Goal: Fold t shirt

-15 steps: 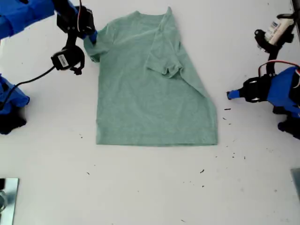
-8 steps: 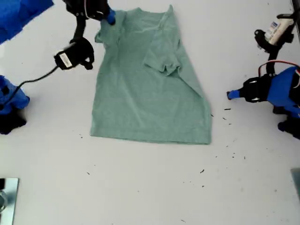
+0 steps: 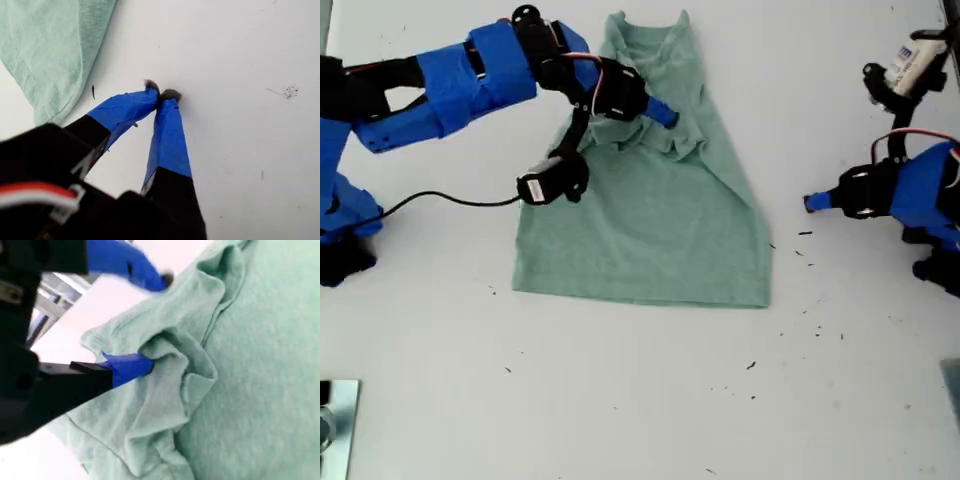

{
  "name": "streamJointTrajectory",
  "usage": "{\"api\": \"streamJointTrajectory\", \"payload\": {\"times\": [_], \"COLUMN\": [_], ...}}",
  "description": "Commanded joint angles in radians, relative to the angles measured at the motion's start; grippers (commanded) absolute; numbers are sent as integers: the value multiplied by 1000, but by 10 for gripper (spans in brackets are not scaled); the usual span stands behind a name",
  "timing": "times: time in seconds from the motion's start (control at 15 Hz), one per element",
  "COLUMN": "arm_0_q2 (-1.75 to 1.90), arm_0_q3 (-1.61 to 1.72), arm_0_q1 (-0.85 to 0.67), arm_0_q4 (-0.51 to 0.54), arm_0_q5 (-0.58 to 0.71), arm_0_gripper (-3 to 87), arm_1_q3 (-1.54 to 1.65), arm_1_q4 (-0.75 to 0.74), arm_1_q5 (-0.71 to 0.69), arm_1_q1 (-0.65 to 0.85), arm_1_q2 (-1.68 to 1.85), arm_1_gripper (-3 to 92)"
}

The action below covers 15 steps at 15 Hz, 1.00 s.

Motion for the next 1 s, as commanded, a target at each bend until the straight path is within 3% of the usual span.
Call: {"api": "streamJointTrajectory", "payload": {"times": [0.0,0.13,0.2,0.33,0.6,0.67,0.73,0.93], "arm_0_q2": [341,647,802,1203,1775,1913,2082,2327], "arm_0_q3": [-41,74,261,854,1776,1934,2074,2336], "arm_0_q1": [-23,-49,-40,38,256,298,310,351], "arm_0_q4": [166,322,344,158,-158,-193,-158,-175], "arm_0_q5": [-14,-38,-64,-158,-499,-571,-621,-687], "arm_0_gripper": [265,241,220,48,-2,-2,-2,-2], "arm_1_q3": [40,40,40,40,40,40,40,41], "arm_1_q4": [6,5,5,5,5,5,5,6], "arm_1_q5": [12,11,11,9,11,11,11,15], "arm_1_q1": [-2,0,0,0,0,0,0,2], "arm_1_q2": [18,18,18,18,18,18,18,18], "arm_1_gripper": [24,24,24,24,24,24,24,24]}}
